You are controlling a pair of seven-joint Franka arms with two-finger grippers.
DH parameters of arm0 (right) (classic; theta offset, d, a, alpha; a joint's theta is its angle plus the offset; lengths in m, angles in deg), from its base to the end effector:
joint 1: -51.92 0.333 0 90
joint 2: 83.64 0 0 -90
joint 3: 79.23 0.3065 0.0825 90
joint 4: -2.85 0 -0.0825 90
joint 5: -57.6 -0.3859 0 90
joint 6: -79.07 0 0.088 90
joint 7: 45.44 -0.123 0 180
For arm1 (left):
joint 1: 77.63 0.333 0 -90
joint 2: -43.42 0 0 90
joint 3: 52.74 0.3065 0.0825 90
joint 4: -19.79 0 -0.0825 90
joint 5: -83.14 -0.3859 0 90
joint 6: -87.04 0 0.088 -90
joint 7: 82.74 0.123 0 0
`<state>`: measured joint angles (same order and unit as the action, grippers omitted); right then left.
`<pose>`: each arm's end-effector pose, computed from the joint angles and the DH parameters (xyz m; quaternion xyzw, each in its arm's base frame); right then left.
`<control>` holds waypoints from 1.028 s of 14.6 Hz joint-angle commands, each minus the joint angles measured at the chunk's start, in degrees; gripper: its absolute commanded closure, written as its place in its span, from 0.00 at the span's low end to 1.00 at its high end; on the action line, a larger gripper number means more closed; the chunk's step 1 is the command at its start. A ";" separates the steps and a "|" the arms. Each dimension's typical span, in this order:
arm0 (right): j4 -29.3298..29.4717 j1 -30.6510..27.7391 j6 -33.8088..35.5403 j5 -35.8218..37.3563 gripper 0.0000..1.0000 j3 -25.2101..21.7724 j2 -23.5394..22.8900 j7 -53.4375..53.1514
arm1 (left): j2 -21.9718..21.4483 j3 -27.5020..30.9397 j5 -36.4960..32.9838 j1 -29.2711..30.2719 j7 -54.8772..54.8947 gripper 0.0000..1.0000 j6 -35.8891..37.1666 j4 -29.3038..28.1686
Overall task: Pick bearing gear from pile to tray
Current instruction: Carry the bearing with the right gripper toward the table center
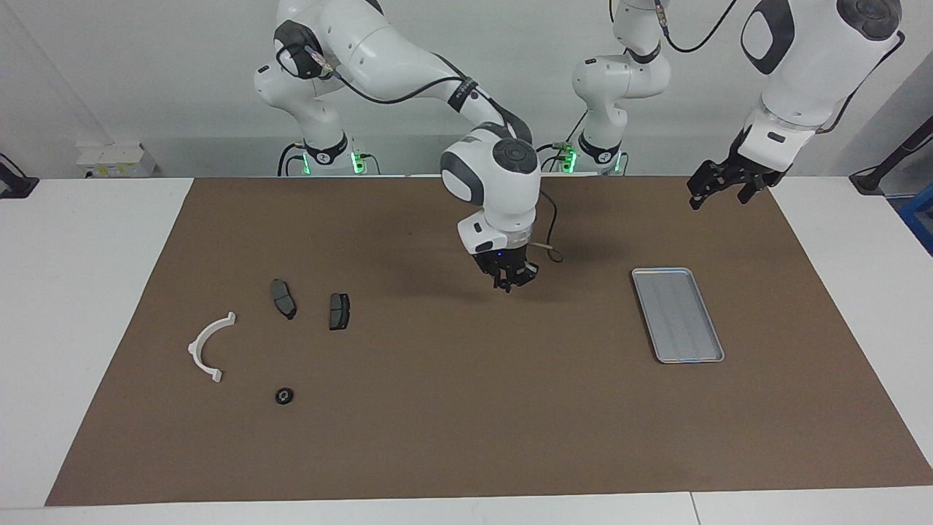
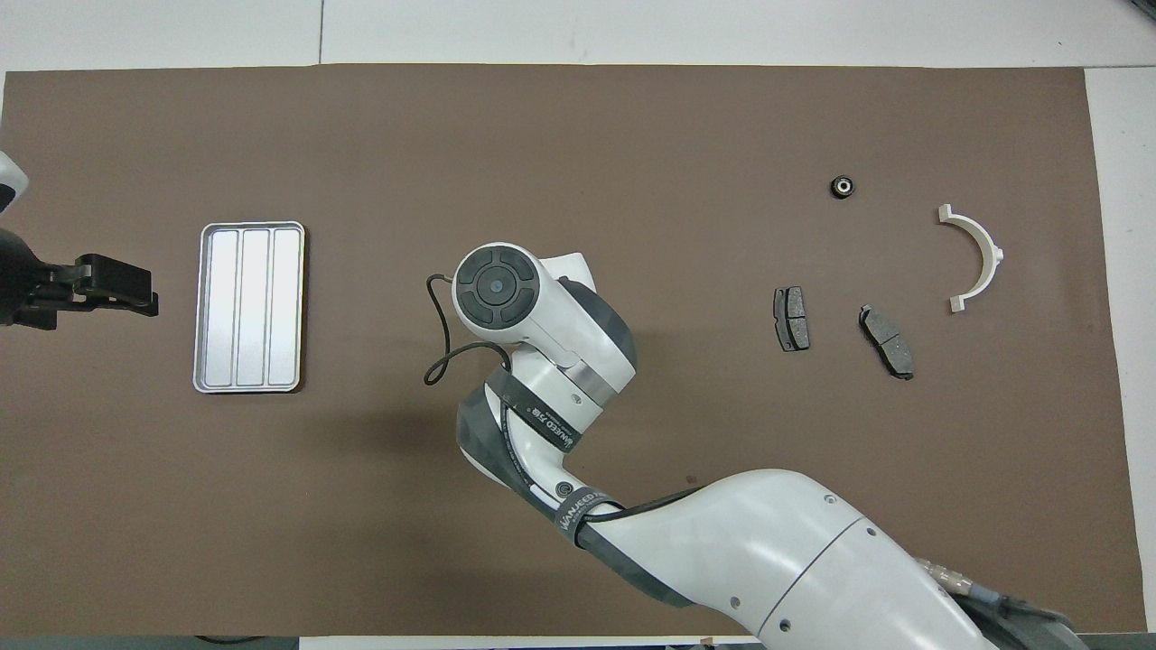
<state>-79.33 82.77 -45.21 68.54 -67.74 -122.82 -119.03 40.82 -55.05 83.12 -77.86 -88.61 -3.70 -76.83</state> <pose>0.5590 0.4621 0.2769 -0.9693 0.2429 -0.0330 0.0184 0.5395 -0.0243 0.5703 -0.9992 -0.0291 0.0285 0.0032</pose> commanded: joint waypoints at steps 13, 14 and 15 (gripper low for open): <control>8.35 -8.16 14.76 1.29 0.00 1.08 3.83 9.04 | -1.27 -0.33 -0.16 -0.64 -1.67 0.00 1.53 -0.67; 8.27 -11.05 16.43 -0.29 0.00 1.08 6.11 15.87 | -1.36 -0.42 -0.07 -1.69 -3.77 0.00 1.27 -1.28; 8.26 -14.04 18.71 -2.04 0.00 1.08 7.88 24.12 | -1.97 -0.42 0.11 -4.14 -7.54 0.00 -0.39 -3.20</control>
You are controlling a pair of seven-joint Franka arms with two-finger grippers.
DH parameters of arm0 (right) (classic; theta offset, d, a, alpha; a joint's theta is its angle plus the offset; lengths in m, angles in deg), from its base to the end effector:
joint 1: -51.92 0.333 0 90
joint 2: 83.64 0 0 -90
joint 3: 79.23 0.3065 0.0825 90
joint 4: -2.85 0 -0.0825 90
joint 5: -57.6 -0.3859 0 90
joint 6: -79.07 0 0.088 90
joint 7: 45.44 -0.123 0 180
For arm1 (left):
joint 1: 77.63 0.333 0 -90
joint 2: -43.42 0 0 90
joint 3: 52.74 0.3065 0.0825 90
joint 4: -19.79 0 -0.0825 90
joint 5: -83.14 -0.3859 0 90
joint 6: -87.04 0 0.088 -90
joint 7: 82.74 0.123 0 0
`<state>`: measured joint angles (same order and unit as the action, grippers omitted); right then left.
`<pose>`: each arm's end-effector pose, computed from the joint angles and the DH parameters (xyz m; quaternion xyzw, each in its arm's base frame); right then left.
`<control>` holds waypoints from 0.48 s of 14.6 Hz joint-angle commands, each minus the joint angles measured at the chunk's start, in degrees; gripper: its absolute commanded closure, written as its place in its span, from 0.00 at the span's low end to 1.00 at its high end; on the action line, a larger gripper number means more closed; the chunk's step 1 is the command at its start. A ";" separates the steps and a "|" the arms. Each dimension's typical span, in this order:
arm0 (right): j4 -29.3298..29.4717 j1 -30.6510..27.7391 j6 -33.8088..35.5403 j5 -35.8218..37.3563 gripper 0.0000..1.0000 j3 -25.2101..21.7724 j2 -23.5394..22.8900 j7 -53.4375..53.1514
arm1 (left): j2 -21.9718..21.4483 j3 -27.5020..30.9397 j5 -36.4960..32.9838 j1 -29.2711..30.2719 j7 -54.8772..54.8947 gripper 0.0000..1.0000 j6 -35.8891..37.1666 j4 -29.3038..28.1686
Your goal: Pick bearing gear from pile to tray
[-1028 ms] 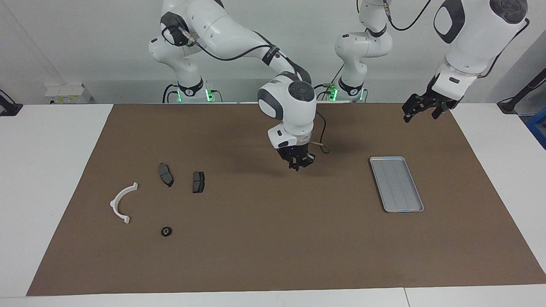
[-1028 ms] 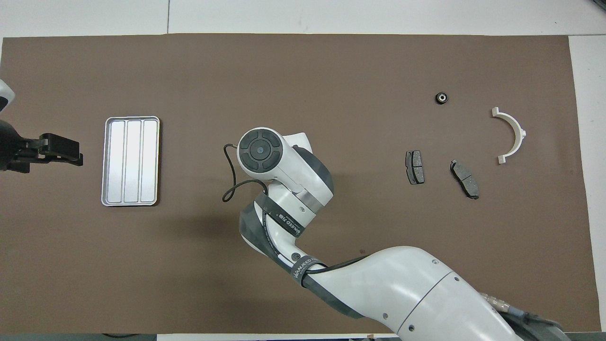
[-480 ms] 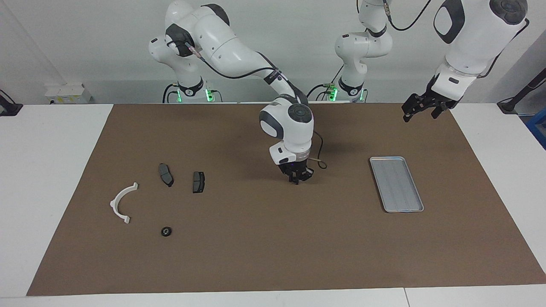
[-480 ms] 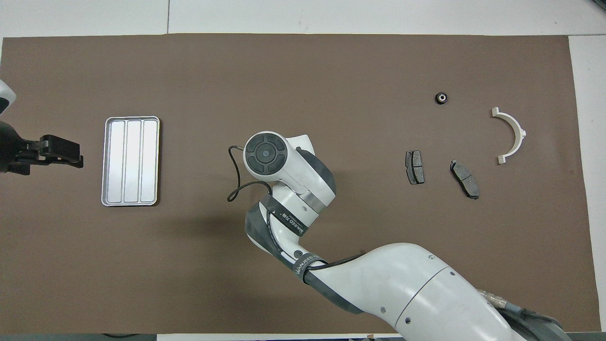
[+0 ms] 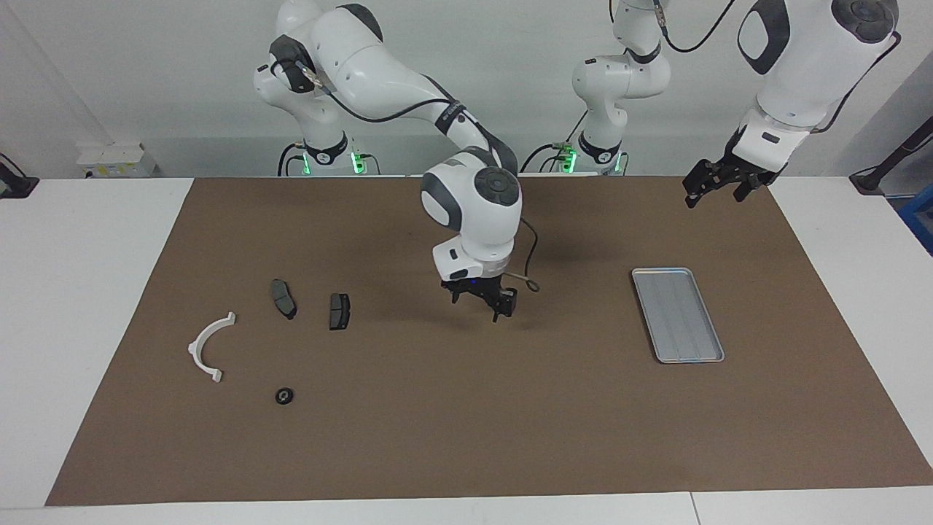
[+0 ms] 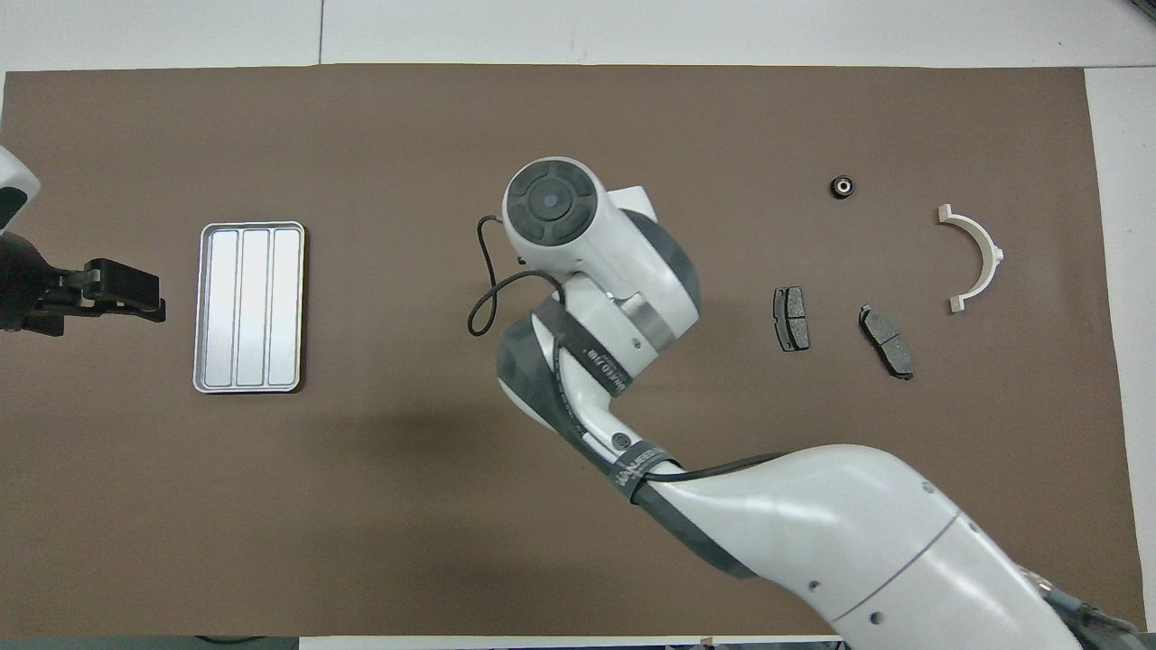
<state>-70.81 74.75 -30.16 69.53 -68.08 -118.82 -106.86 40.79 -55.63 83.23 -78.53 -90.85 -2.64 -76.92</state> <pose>0.6269 0.3648 0.3730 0.9741 -0.2218 0.0378 0.0223 0.5362 -0.0362 0.5684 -0.9985 -0.0378 0.0382 0.0044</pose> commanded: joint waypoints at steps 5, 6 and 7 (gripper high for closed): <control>-0.87 -21.92 6.32 -4.02 0.00 1.42 6.09 44.59 | 7.52 0.16 4.39 -19.01 -31.11 0.00 -16.36 -6.56; -1.83 -24.30 5.79 -4.02 0.00 1.42 6.09 47.59 | 10.08 0.16 4.39 -21.75 -35.00 0.00 -20.49 -6.64; -2.54 -25.98 5.09 -3.93 0.00 1.33 6.09 48.93 | 12.28 0.16 4.48 -23.08 -37.48 0.00 -23.67 -6.30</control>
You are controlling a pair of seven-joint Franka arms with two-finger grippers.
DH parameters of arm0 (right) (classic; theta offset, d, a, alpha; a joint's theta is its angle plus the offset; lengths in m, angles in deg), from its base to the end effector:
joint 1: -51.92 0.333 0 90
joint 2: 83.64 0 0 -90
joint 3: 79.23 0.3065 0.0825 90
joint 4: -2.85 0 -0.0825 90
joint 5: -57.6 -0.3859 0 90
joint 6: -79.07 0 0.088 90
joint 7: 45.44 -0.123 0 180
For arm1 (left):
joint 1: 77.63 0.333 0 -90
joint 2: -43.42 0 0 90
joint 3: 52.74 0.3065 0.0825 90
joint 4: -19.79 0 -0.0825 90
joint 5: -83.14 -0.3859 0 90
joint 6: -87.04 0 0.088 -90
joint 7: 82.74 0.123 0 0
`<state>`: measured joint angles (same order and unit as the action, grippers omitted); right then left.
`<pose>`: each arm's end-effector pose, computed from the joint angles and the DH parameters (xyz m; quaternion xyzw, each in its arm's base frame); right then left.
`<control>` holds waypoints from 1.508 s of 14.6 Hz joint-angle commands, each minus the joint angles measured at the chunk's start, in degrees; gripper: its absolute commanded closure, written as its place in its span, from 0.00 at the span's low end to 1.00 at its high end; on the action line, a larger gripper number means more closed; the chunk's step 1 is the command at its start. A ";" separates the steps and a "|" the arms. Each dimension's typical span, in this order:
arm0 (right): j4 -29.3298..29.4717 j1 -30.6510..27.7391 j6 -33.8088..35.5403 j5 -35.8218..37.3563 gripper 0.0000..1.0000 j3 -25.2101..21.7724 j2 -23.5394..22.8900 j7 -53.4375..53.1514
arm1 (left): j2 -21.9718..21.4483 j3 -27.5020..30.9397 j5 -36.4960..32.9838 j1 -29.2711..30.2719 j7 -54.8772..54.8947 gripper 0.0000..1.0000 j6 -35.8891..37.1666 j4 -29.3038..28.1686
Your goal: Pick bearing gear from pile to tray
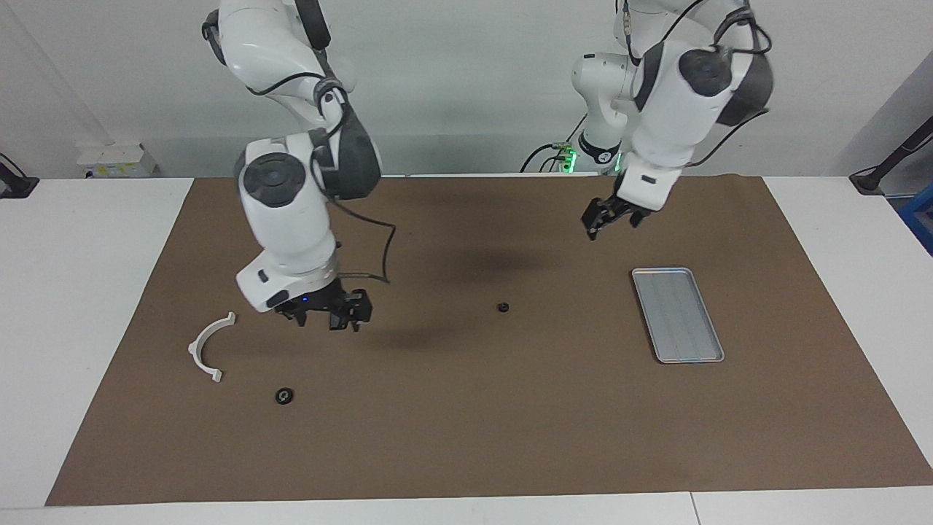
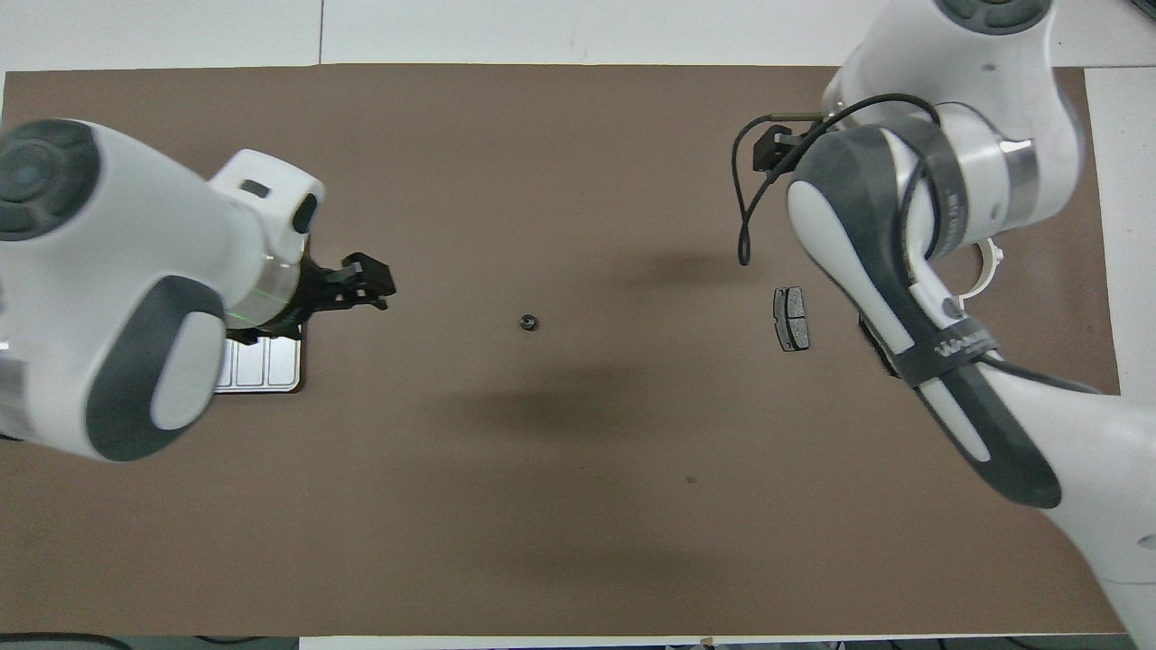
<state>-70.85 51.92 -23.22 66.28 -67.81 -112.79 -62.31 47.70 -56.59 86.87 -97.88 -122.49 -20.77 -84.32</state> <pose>0.6959 0.0970 0.4364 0.9987 -0.0437 0.0061 0.0250 0.5312 -0.2432 0.4655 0.9887 0.1462 -0.0219 0.0257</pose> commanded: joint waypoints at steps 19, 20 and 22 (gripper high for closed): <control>-8.21 -7.74 -25.06 5.38 0.00 0.72 -12.42 -0.09 | 19.01 1.47 -1.89 -12.27 -21.16 0.64 -26.66 -4.52; -8.30 -7.74 -25.15 5.38 0.00 0.71 -12.42 -0.09 | 19.01 1.47 -1.80 -12.27 -21.16 0.85 -26.31 -4.34; -8.39 -7.74 -25.24 5.29 0.02 0.80 -12.42 -0.44 | 19.01 1.65 -1.89 -12.27 -21.16 1.00 -25.35 -3.99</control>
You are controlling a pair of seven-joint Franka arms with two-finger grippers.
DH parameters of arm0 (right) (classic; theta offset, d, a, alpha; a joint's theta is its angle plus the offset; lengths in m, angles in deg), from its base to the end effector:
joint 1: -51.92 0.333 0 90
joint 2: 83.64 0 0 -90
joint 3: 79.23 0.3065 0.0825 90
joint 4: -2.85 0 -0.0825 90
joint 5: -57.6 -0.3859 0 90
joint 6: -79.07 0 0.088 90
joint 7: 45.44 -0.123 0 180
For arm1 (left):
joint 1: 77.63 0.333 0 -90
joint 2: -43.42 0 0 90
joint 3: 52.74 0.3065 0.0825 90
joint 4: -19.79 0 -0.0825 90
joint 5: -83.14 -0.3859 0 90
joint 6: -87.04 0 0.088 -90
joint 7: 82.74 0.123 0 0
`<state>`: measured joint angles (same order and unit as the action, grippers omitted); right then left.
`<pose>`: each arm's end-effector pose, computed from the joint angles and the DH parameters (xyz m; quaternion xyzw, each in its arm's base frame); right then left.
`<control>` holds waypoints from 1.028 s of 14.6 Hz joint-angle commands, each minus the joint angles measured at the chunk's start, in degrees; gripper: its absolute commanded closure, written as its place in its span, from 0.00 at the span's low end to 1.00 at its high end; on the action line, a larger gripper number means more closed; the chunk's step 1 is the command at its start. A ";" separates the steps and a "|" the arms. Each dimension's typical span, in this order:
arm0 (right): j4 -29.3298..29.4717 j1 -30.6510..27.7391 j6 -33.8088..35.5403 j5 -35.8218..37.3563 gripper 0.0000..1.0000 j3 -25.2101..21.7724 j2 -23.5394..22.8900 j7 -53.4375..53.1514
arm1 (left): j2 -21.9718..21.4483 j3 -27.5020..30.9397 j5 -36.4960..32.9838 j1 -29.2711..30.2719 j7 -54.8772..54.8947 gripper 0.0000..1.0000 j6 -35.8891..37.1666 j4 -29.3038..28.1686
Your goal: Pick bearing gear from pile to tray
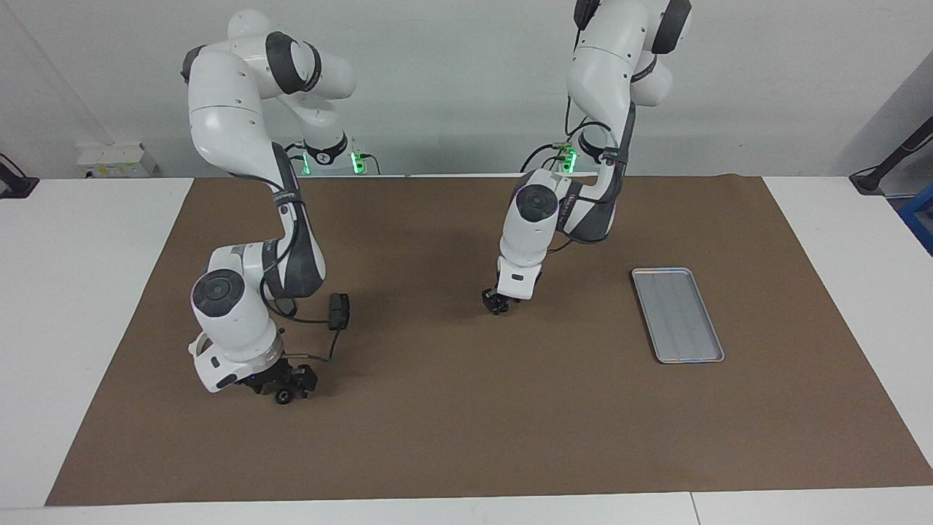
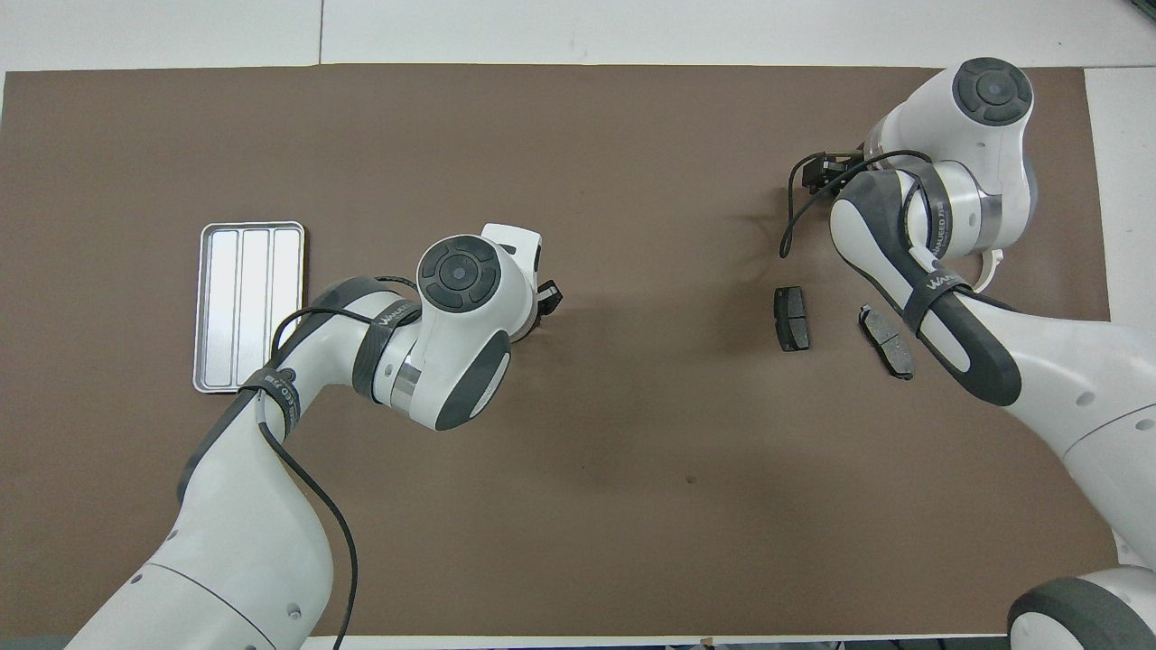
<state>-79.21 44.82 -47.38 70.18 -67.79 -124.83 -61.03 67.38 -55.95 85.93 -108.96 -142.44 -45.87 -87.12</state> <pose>0.7278 0.0197 0.2563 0.9971 -0.0624 0.0400 0.0193 0.5257 -0.3616 0.2701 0.9711 0.2360 -0.0094 0.0332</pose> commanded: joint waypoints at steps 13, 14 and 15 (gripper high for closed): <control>-0.29 -0.98 -0.73 0.95 1.00 0.78 -0.46 -1.63 | -17.19 1.19 -5.95 16.19 32.23 1.00 18.38 -8.48; -0.12 -0.98 -0.21 1.04 1.00 0.78 -0.46 -1.63 | -17.46 1.10 -5.69 19.17 37.33 1.00 18.56 -8.92; 0.32 -0.90 0.93 1.21 1.00 0.78 -0.38 -1.55 | -17.72 1.10 -5.52 21.73 41.99 1.00 17.95 -9.62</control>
<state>-78.94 44.79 -47.79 70.17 -67.62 -124.59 -61.62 51.91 -54.16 80.58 -91.72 -108.43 -26.79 -93.32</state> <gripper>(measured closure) 0.652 0.762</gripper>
